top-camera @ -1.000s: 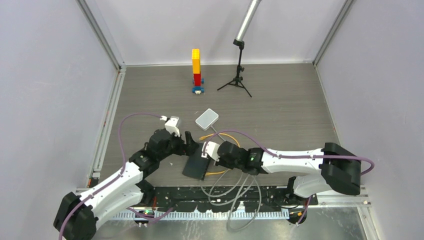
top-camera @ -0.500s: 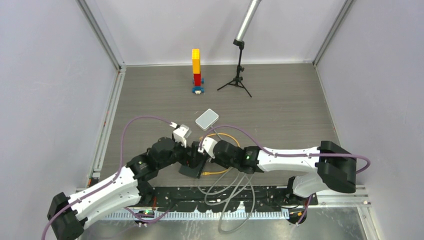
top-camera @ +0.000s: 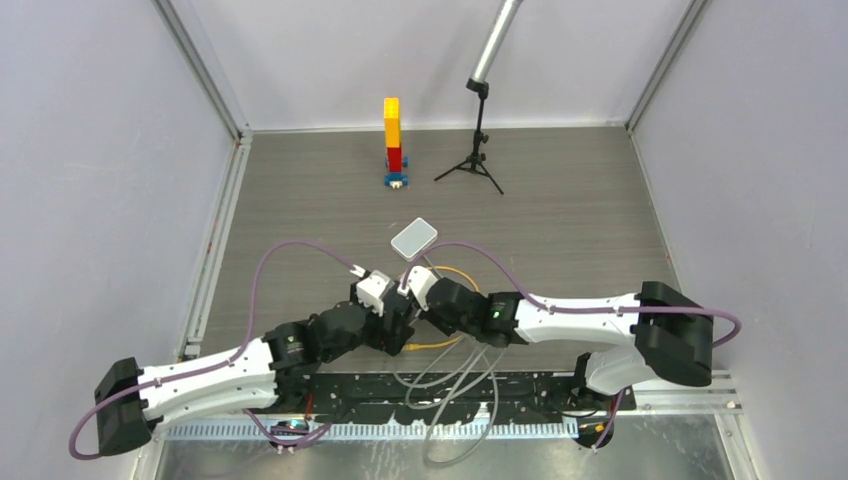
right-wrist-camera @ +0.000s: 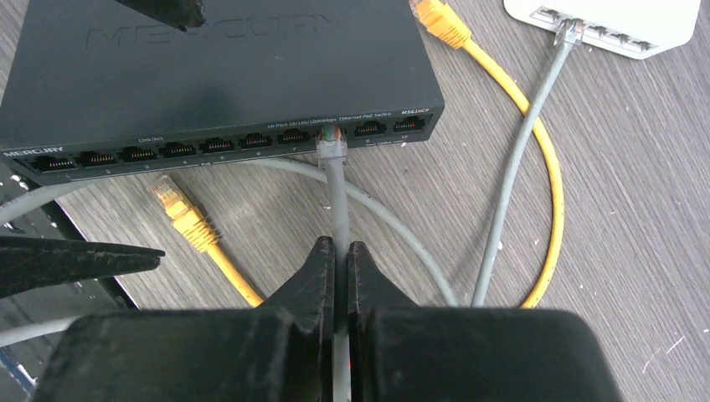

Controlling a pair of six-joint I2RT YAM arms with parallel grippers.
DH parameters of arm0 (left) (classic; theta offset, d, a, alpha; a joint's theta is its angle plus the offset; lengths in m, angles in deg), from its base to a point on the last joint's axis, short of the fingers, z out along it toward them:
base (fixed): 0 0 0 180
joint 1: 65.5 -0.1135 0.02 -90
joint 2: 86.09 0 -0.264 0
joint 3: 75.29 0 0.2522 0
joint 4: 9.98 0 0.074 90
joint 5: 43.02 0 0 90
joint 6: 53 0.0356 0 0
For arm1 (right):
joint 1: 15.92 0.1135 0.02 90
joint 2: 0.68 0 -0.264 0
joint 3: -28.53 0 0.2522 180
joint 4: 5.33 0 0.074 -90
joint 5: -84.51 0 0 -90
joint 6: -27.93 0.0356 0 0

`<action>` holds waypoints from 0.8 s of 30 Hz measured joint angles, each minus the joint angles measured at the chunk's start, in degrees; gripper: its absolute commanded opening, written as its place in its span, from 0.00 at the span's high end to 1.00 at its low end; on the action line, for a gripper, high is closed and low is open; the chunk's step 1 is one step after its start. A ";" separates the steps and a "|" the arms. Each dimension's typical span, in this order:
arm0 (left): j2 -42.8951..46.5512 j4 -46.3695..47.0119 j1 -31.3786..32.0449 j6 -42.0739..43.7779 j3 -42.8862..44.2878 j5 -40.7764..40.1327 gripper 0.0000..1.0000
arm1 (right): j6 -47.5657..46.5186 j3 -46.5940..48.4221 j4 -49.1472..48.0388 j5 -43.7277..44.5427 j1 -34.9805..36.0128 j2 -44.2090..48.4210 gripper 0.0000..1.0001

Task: Insert the plug into the switch port
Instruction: Insert the connector into the switch port.

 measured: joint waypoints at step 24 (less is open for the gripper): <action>-10.88 -4.09 0.33 -3.72 3.45 -12.74 0.27 | 1.16 -2.60 -1.92 -0.94 -0.04 4.57 0.99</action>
